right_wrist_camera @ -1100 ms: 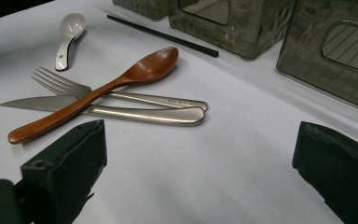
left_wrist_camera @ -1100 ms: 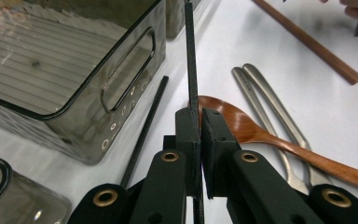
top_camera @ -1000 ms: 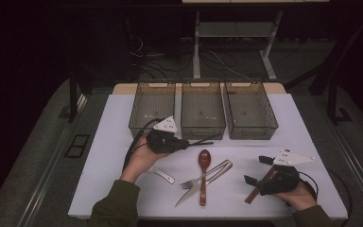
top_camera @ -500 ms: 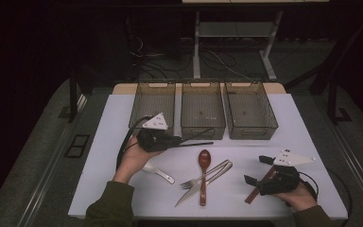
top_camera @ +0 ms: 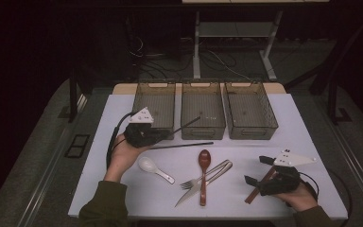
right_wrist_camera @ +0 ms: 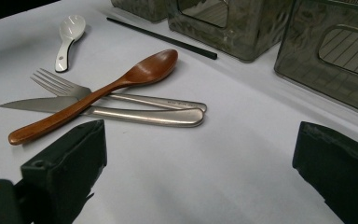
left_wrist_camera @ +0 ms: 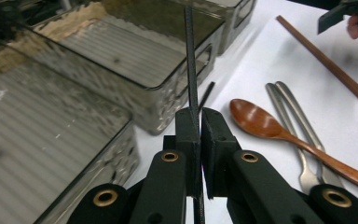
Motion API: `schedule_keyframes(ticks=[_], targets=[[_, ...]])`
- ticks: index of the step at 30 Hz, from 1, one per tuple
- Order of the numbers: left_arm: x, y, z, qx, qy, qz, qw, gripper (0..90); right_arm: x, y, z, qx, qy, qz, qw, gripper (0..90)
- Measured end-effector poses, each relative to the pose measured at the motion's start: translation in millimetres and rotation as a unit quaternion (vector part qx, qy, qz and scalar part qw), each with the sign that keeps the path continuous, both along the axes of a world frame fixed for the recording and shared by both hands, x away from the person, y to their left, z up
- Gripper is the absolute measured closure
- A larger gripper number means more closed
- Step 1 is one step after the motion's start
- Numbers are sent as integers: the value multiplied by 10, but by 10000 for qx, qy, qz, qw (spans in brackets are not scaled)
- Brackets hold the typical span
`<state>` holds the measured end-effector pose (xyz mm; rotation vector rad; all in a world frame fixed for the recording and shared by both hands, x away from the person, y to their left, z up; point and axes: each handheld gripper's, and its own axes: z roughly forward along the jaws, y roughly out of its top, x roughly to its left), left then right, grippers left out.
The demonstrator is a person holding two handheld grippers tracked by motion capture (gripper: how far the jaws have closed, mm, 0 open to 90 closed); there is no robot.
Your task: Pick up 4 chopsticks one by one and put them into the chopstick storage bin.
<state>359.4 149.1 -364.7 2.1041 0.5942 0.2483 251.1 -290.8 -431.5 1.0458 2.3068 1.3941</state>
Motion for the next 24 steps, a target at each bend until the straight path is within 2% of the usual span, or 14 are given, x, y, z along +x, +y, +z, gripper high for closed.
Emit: schedule_keyframes(ticks=[8,17,20,24], targets=[[22,151,38,-79,-30,337,9994,860,-3,8,-4,-17,11,10,10000,30],[147,280,31,-164,33,772,9969,859,16,19,-19,-35,31,-3,10000,30],[217,288,19,-56,77,865,9962,859,26,1,-26,-8,64,-33,10000,30],[312,284,73,-14,57,975,9952,859,31,-18,-20,53,61,-65,9999,30]])
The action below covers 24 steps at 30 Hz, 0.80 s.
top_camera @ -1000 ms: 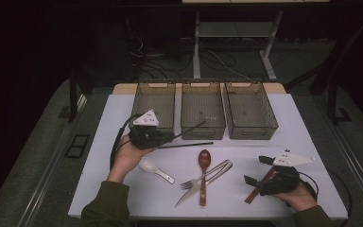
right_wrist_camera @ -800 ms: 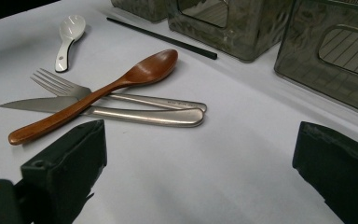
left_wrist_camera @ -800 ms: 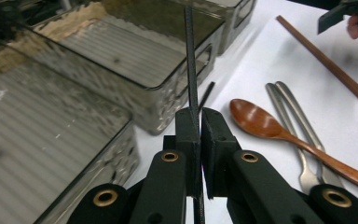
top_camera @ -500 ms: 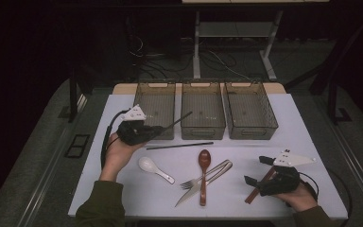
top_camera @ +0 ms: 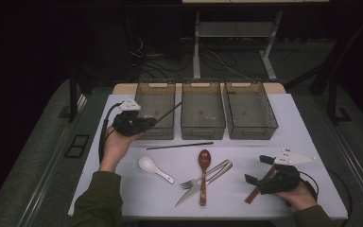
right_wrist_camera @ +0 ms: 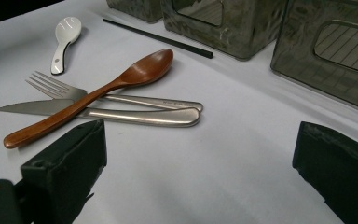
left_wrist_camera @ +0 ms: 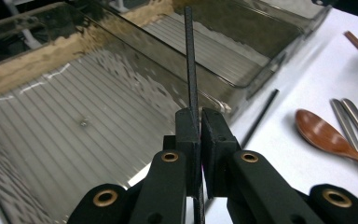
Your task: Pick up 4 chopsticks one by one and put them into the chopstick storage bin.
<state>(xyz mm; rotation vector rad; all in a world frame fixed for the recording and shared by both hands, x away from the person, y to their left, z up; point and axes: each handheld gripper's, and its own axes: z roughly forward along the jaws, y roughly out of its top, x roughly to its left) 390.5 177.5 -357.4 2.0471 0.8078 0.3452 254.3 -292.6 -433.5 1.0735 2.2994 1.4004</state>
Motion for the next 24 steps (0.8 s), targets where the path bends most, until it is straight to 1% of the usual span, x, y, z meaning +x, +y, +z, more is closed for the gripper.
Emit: schedule_keyframes(ticks=[1,6,8,10,13,14,15,16,18,19,20,22,24], targets=[[24,-1,22,45,-5,5,10000,859,-2,-1,1,-1,-3,1,10000,30],[144,-44,115,84,-23,100,9999,859,-4,4,1,-15,-1,6,10000,30],[193,-56,143,154,-12,123,9998,859,-8,5,2,-14,-1,6,10000,30],[242,-76,156,129,5,171,9998,859,-11,4,5,-4,-34,17,10000,30],[318,-99,164,178,30,196,9996,859,-16,3,10,11,-41,7,10000,30],[346,-112,157,152,18,227,9996,859,-17,3,11,11,-40,8,10000,30],[377,-118,156,192,34,249,9995,859,-19,3,14,11,-45,2,10000,30],[406,-130,148,137,54,291,9995,859,-22,1,17,18,-54,-1,10000,30],[459,-142,145,152,48,323,9994,859,-22,-5,19,34,-67,-1,10000,30],[489,-158,137,113,35,354,9993,859,-22,-6,21,43,-66,1,10000,30],[521,-164,137,175,21,337,9993,859,-22,-7,22,56,-71,2,10000,30],[589,-180,128,219,3,417,9989,859,-24,-9,24,69,-67,2,10000,30],[649,-184,111,182,-2,465,9988,859,-28,-11,27,87,-74,-2,9999,30]])
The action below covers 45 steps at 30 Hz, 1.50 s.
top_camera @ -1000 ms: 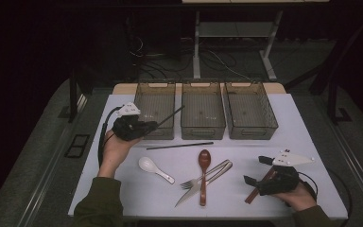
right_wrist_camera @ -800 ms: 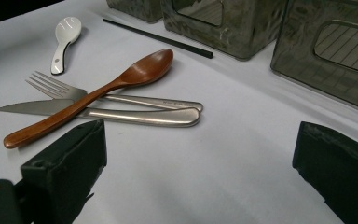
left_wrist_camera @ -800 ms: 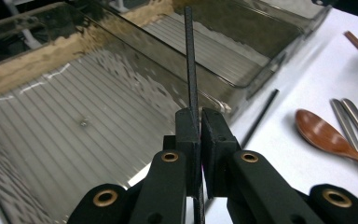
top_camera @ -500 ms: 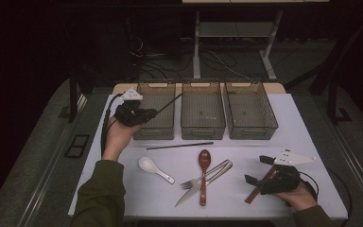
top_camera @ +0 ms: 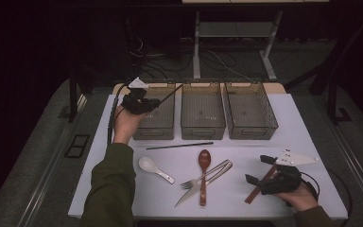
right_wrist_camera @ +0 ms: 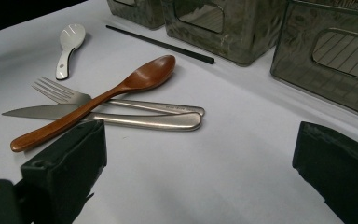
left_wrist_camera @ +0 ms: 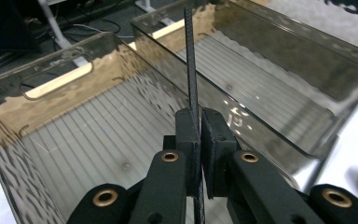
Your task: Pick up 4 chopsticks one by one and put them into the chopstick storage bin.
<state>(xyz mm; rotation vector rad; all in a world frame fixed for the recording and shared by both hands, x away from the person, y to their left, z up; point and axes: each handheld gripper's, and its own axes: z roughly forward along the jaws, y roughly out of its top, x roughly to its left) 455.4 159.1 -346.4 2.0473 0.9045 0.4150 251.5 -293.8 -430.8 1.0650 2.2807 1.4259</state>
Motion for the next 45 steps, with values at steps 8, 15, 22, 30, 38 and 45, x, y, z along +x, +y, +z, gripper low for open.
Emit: schedule_keyframes(ticks=[8,15,22,30,38,45], targets=[[162,45,-168,-64,41,436,9990,859,-1,-13,4,22,9,-2,10000,30],[209,31,-237,15,37,658,9978,859,-1,-17,4,25,-3,-10,10000,30],[241,113,-307,-59,191,918,9956,858,0,-20,4,22,-11,-16,10000,30],[278,83,-378,97,393,1106,9930,858,1,-24,3,25,0,-23,10000,30],[286,72,-396,196,369,1305,9906,750,-1,-24,6,27,-14,-24,10000,30],[275,71,-388,141,382,1159,9924,644,-1,-23,6,22,-11,-32,10000,30]])
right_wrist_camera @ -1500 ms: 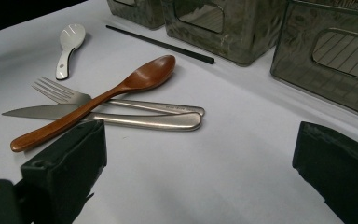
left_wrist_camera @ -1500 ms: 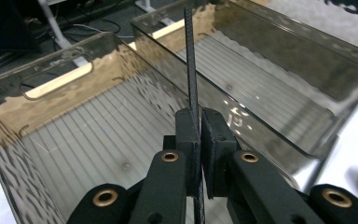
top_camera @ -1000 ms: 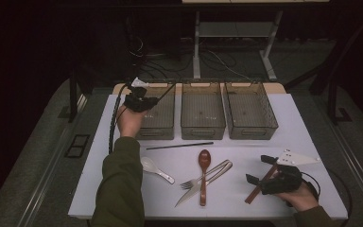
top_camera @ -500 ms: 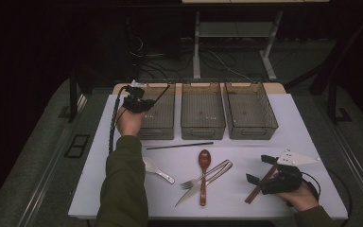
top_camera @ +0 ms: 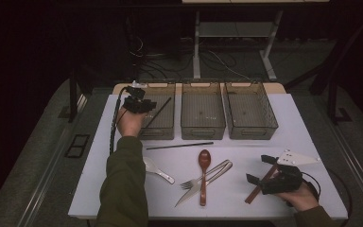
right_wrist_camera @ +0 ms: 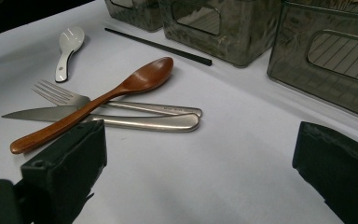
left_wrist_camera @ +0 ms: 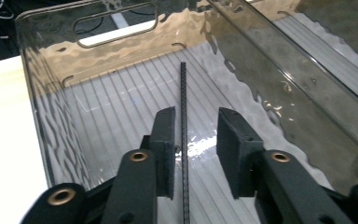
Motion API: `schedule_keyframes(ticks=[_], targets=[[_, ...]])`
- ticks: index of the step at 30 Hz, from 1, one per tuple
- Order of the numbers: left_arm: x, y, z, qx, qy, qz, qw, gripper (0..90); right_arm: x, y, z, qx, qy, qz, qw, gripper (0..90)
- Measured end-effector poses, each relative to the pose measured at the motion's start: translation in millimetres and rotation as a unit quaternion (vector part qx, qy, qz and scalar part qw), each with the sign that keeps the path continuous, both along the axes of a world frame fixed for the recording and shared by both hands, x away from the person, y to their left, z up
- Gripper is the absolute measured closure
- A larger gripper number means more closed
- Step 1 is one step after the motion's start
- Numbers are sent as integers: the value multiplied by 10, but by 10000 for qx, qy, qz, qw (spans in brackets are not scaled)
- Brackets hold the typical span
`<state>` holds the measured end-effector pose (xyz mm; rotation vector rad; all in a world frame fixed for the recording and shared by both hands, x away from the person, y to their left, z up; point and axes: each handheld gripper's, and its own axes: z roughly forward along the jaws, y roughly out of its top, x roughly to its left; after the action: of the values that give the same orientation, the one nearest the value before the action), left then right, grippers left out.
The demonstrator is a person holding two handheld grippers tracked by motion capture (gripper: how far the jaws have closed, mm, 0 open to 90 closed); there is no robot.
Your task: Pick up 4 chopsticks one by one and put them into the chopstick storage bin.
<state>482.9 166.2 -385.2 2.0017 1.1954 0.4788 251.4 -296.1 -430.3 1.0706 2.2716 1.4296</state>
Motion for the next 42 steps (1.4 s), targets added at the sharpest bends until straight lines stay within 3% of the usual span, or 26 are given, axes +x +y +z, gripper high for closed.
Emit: schedule_keyframes(ticks=[5,11,12,14,19,20,23,28,35,38,42], targets=[[-57,-26,79,-158,-212,-187,9995,574,-1,2,-1,4,-8,-6,10000,30],[-184,-85,228,-169,-389,-660,9969,472,-2,3,-5,-12,-3,-25,10000,30],[-219,-96,259,-103,-454,-769,9960,471,-2,5,-6,-14,-6,-27,10000,30],[-267,-122,294,-238,-450,-907,9946,446,-3,8,-7,-28,16,-25,10000,30],[-435,-198,395,-147,-558,-1312,9897,406,-1,9,-10,-42,15,-41,10000,30],[-487,-223,410,-229,-600,-1387,9882,399,-1,9,-11,-41,15,-44,10000,30],[-632,-281,434,-172,-717,-1628,9839,388,-2,9,-11,-40,12,-50,10000,30],[-873,-391,400,-79,-797,-2064,9752,370,0,15,-14,-54,9,-40,10000,30],[-1109,-444,291,-94,-756,-2449,9666,393,-5,24,-16,-65,55,-52,10000,30],[-1157,-419,207,-37,-690,-2485,9662,428,-2,21,-17,-74,34,-58,10000,30],[-1194,-371,75,90,-560,-2507,9664,541,2,24,-22,-100,32,-44,9999,30]])
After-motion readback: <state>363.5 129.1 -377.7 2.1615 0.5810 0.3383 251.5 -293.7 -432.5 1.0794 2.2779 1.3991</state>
